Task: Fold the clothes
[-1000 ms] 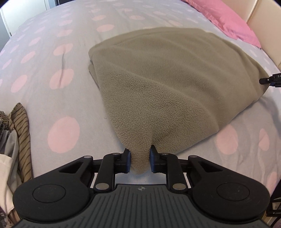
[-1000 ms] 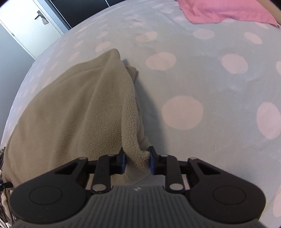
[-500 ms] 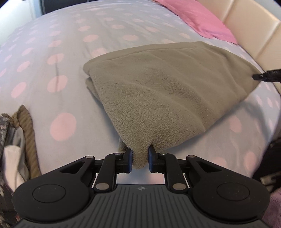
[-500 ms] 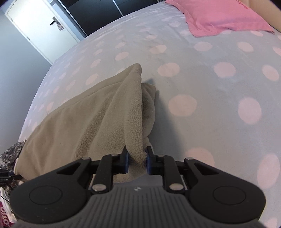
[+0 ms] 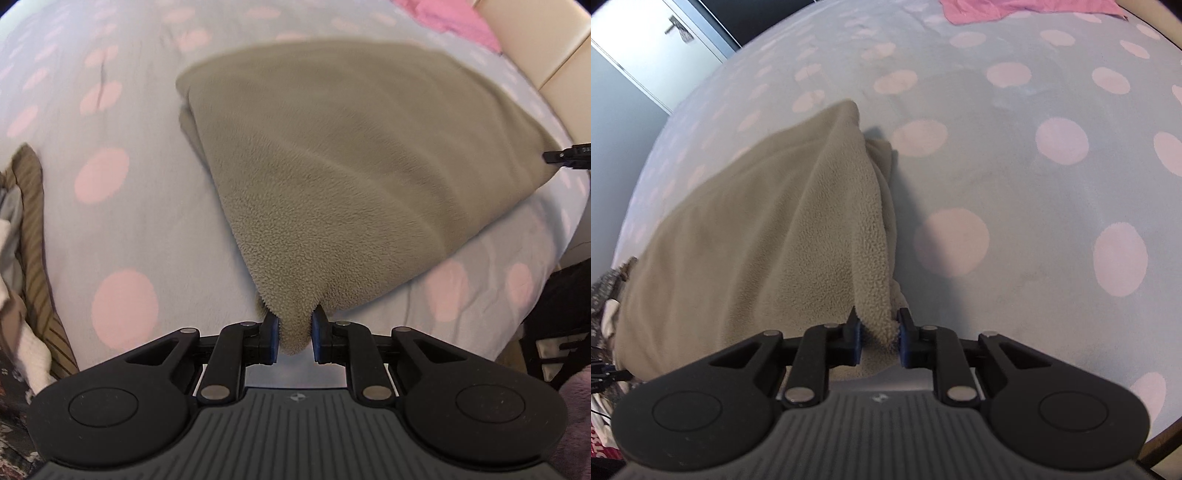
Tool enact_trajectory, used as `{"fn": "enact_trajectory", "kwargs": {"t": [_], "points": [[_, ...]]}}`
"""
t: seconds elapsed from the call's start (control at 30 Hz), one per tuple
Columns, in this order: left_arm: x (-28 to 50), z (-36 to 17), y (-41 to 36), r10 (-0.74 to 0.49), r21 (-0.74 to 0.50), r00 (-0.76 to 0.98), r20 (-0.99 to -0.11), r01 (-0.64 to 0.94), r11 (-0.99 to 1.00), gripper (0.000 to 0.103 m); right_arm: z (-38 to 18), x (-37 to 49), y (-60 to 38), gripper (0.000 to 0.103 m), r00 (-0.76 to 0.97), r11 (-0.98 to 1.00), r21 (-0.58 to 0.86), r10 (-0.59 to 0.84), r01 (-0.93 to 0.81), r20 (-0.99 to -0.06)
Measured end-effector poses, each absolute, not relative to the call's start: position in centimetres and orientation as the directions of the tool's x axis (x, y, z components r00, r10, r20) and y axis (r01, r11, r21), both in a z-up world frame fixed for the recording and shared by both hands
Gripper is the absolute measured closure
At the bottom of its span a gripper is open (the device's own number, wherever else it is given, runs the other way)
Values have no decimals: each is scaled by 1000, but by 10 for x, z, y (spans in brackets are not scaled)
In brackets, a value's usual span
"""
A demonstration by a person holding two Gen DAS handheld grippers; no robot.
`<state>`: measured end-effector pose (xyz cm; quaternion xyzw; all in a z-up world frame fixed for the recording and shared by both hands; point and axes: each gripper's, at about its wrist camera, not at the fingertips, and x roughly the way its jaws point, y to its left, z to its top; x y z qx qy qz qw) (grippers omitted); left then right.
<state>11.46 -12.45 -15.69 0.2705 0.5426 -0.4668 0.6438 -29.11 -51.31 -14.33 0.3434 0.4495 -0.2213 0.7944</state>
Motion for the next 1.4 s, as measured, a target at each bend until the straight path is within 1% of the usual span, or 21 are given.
{"fn": "enact_trajectory", "kwargs": {"t": [0.13, 0.2, 0.23, 0.33, 0.37, 0.4, 0.43, 0.47, 0.5, 0.53, 0.63, 0.7, 0.77, 0.87, 1.03, 1.07, 1.1, 1.23, 1.3, 1.37, 1.4], "points": [[121, -175, -131, -263, -145, -26, -964, 884, 445, 88, -162, -285, -515, 82, 451, 679, 300, -52, 670, -891], [122, -182, -133, -248, -144, -30, -968, 879, 454, 87, -171, -285, -516, 82, 430, 686, 286, -44, 669, -902], [121, -185, -133, -239, -143, -35, -970, 879, 454, 84, -174, -286, -516, 81, 423, 690, 282, -40, 667, -905], [120, -179, -128, -242, -135, -30, -970, 892, 431, 76, -173, -293, -519, 72, 426, 688, 283, -42, 668, -904], [118, -174, -122, -252, -136, -26, -967, 892, 431, 73, -171, -296, -520, 67, 428, 687, 283, -47, 670, -902], [117, -168, -116, -263, -138, -22, -964, 892, 430, 72, -166, -299, -521, 66, 434, 686, 277, -62, 672, -899], [118, -161, -112, -288, -142, -12, -957, 889, 435, 67, -162, -301, -523, 66, 447, 685, 278, -79, 674, -891], [119, -154, -108, -314, -147, -1, -949, 886, 440, 55, -156, -304, -524, 61, 462, 682, 280, -95, 675, -882], [121, -147, -106, -341, -154, 10, -940, 880, 450, 50, -150, -305, -526, 53, 481, 678, 289, -109, 675, -870], [124, -140, -104, -367, -161, 22, -930, 874, 459, 47, -144, -305, -527, 50, 501, 678, 297, -122, 673, -857], [132, -126, -110, -431, -159, 91, -898, 846, 509, 47, -130, -299, -529, 45, 551, 688, 313, -152, 655, -821], [140, -121, -116, -459, -156, 144, -877, 818, 554, 45, -125, -292, -530, 35, 579, 697, 323, -162, 640, -799], [148, -123, -127, -470, -173, 158, -869, 792, 585, 45, -121, -282, -532, 31, 591, 707, 314, -180, 633, -786], [162, -130, -141, -462, -182, 174, -870, 756, 628, 45, -122, -261, -541, 30, 578, 717, 286, -195, 635, -793], [189, -145, -156, -445, -195, 163, -881, 731, 654, 45, -124, -234, -557, 28, 591, 739, 237, -258, 630, -764], [193, -148, -159, -447, -205, 155, -881, 726, 657, 45, -127, -229, -562, 26, 597, 747, 227, -269, 625, -756], [198, -152, -160, -453, -220, 143, -880, 722, 656, 45, -132, -222, -567, 21, 607, 758, 226, -268, 612, -748], [212, -172, -164, -496, -295, 81, -865, 716, 633, 44, -158, -194, -594, 20, 596, 773, 290, -139, 565, -791], [220, -181, -165, -516, -325, 65, -854, 708, 627, 39, -173, -181, -607, 20, 578, 741, 349, -66, 574, -813], [230, -192, -165, -519, -365, 26, -854, 681, 635, 30, -186, -170, -616, 20, 583, 712, 416, 10, 567, -812], [234, -198, -165, -518, -386, 2, -855, 664, 640, 28, -192, -165, -619, 20, 581, 702, 436, 40, 563, -813]]}}
